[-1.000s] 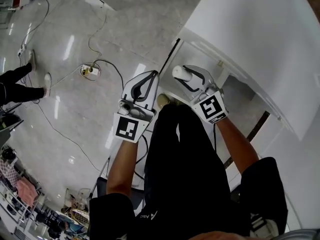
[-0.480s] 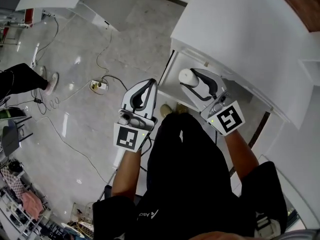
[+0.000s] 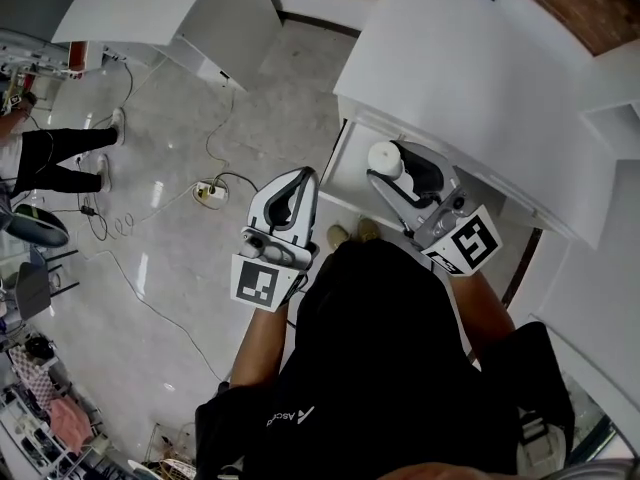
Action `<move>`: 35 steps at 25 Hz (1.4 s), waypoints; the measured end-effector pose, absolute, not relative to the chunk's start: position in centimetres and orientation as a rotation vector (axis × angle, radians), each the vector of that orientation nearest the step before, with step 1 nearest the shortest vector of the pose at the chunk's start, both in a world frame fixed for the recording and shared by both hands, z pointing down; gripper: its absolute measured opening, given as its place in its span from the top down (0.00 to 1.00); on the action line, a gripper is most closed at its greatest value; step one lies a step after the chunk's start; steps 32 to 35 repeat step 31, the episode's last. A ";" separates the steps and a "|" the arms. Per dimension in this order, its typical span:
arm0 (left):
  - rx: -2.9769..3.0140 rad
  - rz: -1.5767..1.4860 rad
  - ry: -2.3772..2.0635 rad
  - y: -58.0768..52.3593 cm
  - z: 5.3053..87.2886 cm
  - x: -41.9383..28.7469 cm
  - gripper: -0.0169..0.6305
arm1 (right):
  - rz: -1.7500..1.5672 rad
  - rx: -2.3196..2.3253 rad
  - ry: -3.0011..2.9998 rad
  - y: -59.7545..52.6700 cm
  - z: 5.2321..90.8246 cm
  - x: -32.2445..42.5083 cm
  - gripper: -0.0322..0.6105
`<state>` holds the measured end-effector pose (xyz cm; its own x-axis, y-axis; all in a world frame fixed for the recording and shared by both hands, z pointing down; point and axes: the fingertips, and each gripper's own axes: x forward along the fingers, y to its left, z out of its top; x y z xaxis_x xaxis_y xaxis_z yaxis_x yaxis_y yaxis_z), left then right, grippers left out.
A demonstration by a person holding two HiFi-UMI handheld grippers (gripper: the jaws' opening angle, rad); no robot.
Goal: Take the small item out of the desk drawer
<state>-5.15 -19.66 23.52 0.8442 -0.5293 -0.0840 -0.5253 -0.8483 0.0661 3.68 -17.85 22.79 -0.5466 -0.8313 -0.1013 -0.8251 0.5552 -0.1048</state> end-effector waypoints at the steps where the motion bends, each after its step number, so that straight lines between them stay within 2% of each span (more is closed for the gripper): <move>1: 2.986 -0.161 -0.846 -19.4 23.0 -4.9 0.97 | -0.065 -1.414 2.629 -17.5 22.2 4.0 0.66; 12: 3.045 -0.205 -0.803 -18.2 20.2 -4.2 0.97 | -0.031 -1.400 2.565 -15.8 19.8 4.9 0.67; 35: 3.043 -0.247 -0.777 -18.0 19.8 -3.8 0.97 | -0.009 -1.434 2.557 -14.9 19.1 5.2 0.67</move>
